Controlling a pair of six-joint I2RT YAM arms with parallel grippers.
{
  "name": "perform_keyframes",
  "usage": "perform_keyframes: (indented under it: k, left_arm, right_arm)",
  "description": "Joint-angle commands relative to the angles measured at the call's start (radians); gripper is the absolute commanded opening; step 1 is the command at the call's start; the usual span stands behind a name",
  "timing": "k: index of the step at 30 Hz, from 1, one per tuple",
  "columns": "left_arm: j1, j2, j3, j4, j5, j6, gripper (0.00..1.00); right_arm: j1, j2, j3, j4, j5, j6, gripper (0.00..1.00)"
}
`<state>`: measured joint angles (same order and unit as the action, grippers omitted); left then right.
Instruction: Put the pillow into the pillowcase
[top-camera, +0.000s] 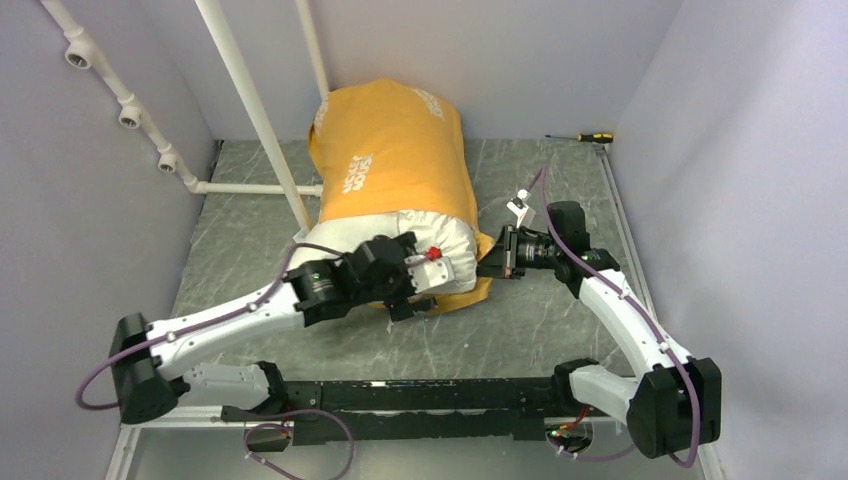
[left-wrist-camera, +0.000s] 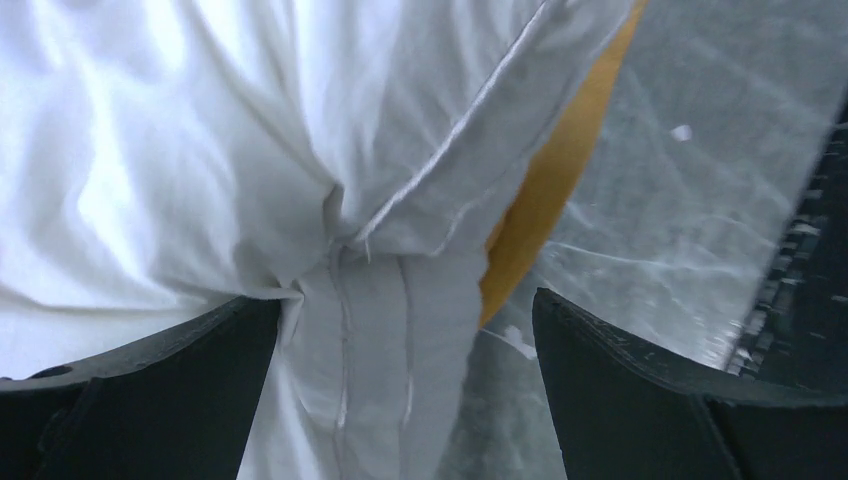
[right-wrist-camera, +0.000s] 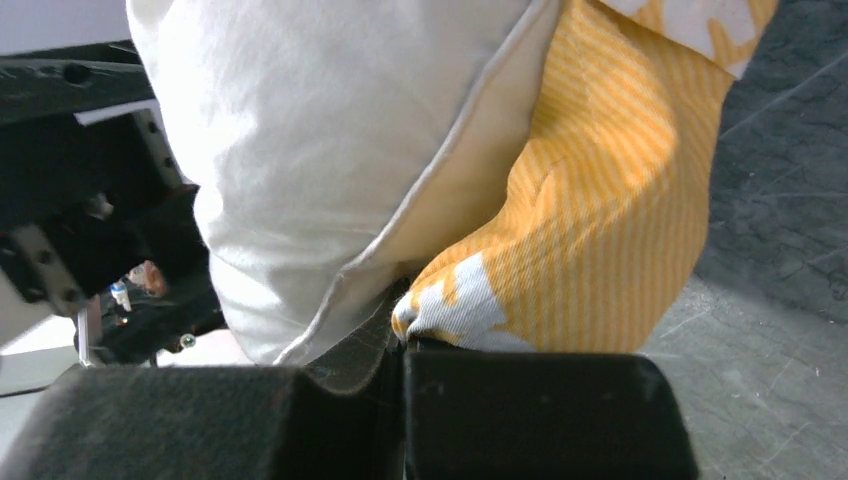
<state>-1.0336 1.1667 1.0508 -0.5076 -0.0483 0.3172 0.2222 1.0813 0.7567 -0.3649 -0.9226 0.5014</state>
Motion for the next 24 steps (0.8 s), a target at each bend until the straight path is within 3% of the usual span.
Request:
perform_keyframes:
  k: [1, 8, 11, 12, 13, 14, 21, 24]
  left_arm:
    - [-0.065, 0.117, -0.049, 0.305, -0.26, 0.148, 0.99]
    - [-0.048, 0.413, -0.007, 0.691, -0.597, 0.185, 0.96]
    - [0.033, 0.528, 0.061, 0.725, -0.612, 0.14, 0.62]
    - [0.072, 0.553, 0.08, 0.714, -0.583, 0.11, 0.45]
    - [0.105, 0.579, 0.089, 0.716, -0.559, 0.1, 0.08]
    - [0.138, 0.614, 0.087, 0.752, -0.557, 0.111, 0.0]
    - [0.277, 0.787, 0.07, 1.201, -0.669, 0.362, 0.0]
    - [0.324, 0.839, 0.132, 1.306, -0.733, 0.443, 0.0]
  right_arm:
    - [0.002, -0.012, 0.004, 0.041, -0.092, 0.011, 0.0]
    - [0.002, -0.021, -0.01, 0.036, -0.125, 0.012, 0.0]
    - [0.003, -0.031, -0.004, 0.017, -0.148, 0.0, 0.0]
    - [0.003, -0.039, 0.0, 0.015, -0.165, 0.0, 0.0]
    - [0.003, -0.05, 0.007, 0.016, -0.176, 0.003, 0.0]
    - [0.003, -0.064, 0.014, 0.017, -0.187, 0.011, 0.0]
    - [0.003, -0.185, 0.08, 0.192, -0.316, 0.196, 0.0]
    - [0.003, -0.212, 0.137, 0.208, -0.364, 0.227, 0.0]
